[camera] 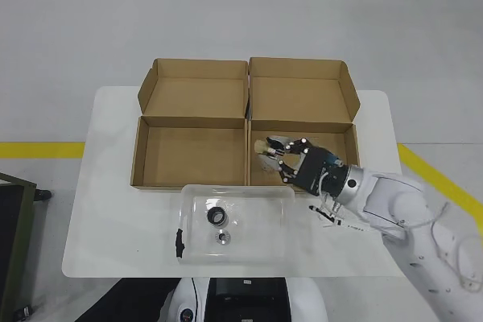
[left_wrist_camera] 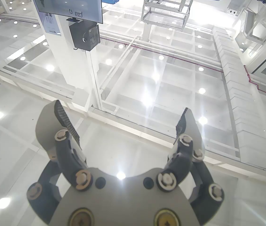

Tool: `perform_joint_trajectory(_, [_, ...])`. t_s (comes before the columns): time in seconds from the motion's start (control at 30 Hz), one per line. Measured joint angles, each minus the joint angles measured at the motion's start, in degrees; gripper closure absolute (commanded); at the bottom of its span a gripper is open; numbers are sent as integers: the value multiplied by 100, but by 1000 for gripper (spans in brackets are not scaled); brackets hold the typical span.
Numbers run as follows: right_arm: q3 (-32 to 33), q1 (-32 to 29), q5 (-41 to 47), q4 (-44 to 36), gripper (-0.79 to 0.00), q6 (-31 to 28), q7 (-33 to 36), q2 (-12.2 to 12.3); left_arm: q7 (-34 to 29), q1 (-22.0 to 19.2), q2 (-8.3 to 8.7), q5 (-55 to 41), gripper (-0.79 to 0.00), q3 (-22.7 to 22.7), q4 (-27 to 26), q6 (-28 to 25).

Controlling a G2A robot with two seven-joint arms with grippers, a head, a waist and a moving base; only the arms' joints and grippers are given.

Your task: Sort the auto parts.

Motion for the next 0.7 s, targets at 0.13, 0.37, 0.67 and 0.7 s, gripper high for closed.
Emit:
perform_joint_trajectory(0.13, [116,-192,-71,67,0,-150,199,31,0,0,0,0,-785,0,0,0])
perform_joint_trajectory(0.37, [391,-488,-347,95,0,-521,775,113,0,0,0,0,-785,0,0,0])
perform_joint_trajectory(0.67, [563,-467,-613,342,0,-870,1818,181,0,0,0,0,-785,0,0,0])
perform_joint_trajectory(0.7, [549,-431,-618,359,0,-891,1926,181,0,0,0,0,-785,0,0,0])
